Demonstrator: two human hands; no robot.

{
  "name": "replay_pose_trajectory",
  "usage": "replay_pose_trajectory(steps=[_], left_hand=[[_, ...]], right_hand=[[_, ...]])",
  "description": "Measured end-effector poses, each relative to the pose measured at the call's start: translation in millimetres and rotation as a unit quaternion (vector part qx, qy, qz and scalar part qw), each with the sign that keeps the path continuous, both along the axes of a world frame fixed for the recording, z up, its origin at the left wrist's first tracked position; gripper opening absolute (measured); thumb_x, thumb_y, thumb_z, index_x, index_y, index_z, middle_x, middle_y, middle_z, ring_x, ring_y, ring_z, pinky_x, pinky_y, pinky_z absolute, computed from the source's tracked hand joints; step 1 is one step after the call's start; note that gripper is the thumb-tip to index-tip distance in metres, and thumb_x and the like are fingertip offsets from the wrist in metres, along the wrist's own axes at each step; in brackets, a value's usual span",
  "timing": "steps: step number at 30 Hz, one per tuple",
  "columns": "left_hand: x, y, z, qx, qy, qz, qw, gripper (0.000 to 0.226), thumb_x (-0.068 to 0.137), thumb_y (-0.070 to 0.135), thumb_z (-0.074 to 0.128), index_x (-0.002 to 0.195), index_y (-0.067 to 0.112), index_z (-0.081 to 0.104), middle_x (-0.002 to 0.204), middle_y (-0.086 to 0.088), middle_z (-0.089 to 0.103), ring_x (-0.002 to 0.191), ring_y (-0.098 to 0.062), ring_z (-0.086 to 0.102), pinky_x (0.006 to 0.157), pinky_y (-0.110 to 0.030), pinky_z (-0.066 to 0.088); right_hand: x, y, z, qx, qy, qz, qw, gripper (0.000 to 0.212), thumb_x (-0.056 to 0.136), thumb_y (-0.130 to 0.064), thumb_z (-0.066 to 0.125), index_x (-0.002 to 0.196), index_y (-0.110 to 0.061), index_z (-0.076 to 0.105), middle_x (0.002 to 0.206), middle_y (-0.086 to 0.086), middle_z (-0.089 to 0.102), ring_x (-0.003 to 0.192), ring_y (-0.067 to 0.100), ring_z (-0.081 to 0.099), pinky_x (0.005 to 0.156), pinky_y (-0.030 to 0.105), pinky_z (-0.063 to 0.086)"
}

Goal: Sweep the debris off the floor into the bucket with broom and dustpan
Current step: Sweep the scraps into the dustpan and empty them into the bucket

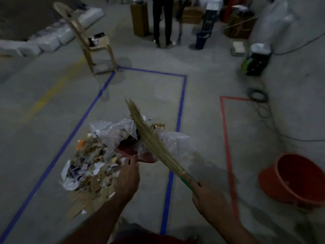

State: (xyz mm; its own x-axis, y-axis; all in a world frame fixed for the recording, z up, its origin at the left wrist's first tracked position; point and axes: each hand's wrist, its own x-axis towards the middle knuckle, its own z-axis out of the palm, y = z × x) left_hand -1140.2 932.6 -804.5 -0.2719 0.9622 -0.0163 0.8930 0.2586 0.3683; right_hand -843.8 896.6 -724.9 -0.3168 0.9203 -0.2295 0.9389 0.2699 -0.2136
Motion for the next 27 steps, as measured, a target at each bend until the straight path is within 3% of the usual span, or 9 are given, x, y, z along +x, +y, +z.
replay_pose_trajectory(steps=[3, 6, 8, 11, 15, 18, 21, 24, 27], left_hand=[[70, 22, 3, 0.006, -0.01, -0.026, 1.0, 0.032, 0.1, 0.021, 0.046, 0.132, 0.023, 0.047, 0.108, -0.011, 0.062, 0.088, -0.028, 0.061, 0.065, -0.037, 0.049], [140, 47, 11, 0.011, -0.013, -0.059, 0.998, 0.031, 0.101, 0.02, 0.049, 0.132, 0.02, 0.051, 0.108, -0.012, 0.062, 0.085, -0.021, 0.057, 0.066, -0.033, 0.04], [183, 64, 12, 0.003, -0.037, -0.062, 0.997, 0.031, 0.101, 0.018, 0.05, 0.132, 0.019, 0.051, 0.111, -0.012, 0.06, 0.087, -0.024, 0.058, 0.065, -0.032, 0.04], [238, 88, 3, -0.01, -0.069, -0.099, 0.993, 0.03, 0.101, 0.019, 0.046, 0.13, 0.023, 0.048, 0.111, -0.01, 0.058, 0.088, -0.027, 0.058, 0.067, -0.041, 0.051], [303, 126, -8, -0.018, -0.082, -0.143, 0.986, 0.035, 0.102, 0.022, 0.045, 0.137, 0.02, 0.045, 0.115, -0.012, 0.054, 0.092, -0.033, 0.058, 0.069, -0.044, 0.052], [352, 155, -17, -0.017, -0.087, -0.19, 0.978, 0.036, 0.101, 0.019, 0.05, 0.137, 0.019, 0.045, 0.115, -0.012, 0.055, 0.088, -0.031, 0.058, 0.067, -0.042, 0.052], [399, 178, -20, -0.022, -0.096, -0.23, 0.968, 0.035, 0.102, 0.019, 0.049, 0.137, 0.019, 0.045, 0.115, -0.012, 0.056, 0.088, -0.029, 0.058, 0.067, -0.041, 0.052], [441, 199, -18, -0.026, -0.101, -0.259, 0.96, 0.038, 0.103, 0.021, 0.047, 0.14, 0.017, 0.045, 0.118, -0.012, 0.057, 0.094, -0.029, 0.058, 0.071, -0.041, 0.052], [485, 213, -20, -0.041, -0.104, -0.281, 0.953, 0.037, 0.102, 0.022, 0.047, 0.139, 0.021, 0.043, 0.119, -0.011, 0.056, 0.094, -0.03, 0.057, 0.07, -0.044, 0.053]], right_hand=[[66, 7, 7, 0.002, -0.031, -0.025, 0.999, 0.093, 0.072, -0.026, 0.069, 0.151, -0.047, 0.025, 0.071, -0.001, 0.051, 0.044, 0.02, 0.052, 0.037, 0.031, 0.038], [128, 13, 13, 0.004, -0.059, -0.055, 0.997, 0.092, 0.07, -0.026, 0.072, 0.151, -0.043, 0.031, 0.074, -0.002, 0.052, 0.043, 0.019, 0.051, 0.036, 0.029, 0.034], [163, 16, 19, -0.02, -0.058, -0.07, 0.996, 0.091, 0.073, -0.024, 0.069, 0.152, -0.044, 0.028, 0.08, 0.0, 0.054, 0.048, 0.021, 0.055, 0.039, 0.03, 0.035], [212, 20, 20, -0.029, -0.041, -0.115, 0.992, 0.081, 0.09, -0.028, 0.053, 0.152, -0.054, 0.008, 0.096, 0.001, 0.053, 0.067, 0.025, 0.059, 0.055, 0.037, 0.045], [265, 31, 21, -0.012, 0.026, -0.17, 0.985, 0.076, 0.097, -0.027, 0.042, 0.151, -0.057, -0.003, 0.091, -0.004, 0.036, 0.071, 0.018, 0.044, 0.056, 0.033, 0.032], [302, 41, 12, -0.029, 0.034, -0.202, 0.978, 0.075, 0.095, -0.029, 0.035, 0.148, -0.059, -0.009, 0.087, -0.005, 0.036, 0.067, 0.02, 0.048, 0.059, 0.037, 0.043], [334, 45, 4, -0.04, -0.005, -0.237, 0.971, 0.073, 0.088, -0.029, 0.04, 0.15, -0.052, 0.011, 0.082, 0.001, 0.053, 0.052, 0.025, 0.053, 0.042, 0.037, 0.043], [362, 48, 3, -0.017, 0.012, -0.28, 0.96, 0.081, 0.091, -0.026, 0.051, 0.145, -0.062, 0.002, 0.089, -0.003, 0.053, 0.059, 0.019, 0.054, 0.045, 0.029, 0.034], [394, 50, 3, -0.024, -0.005, -0.312, 0.95, 0.089, 0.092, -0.025, 0.049, 0.144, -0.065, -0.011, 0.086, -0.005, 0.044, 0.06, 0.016, 0.047, 0.048, 0.029, 0.035]])
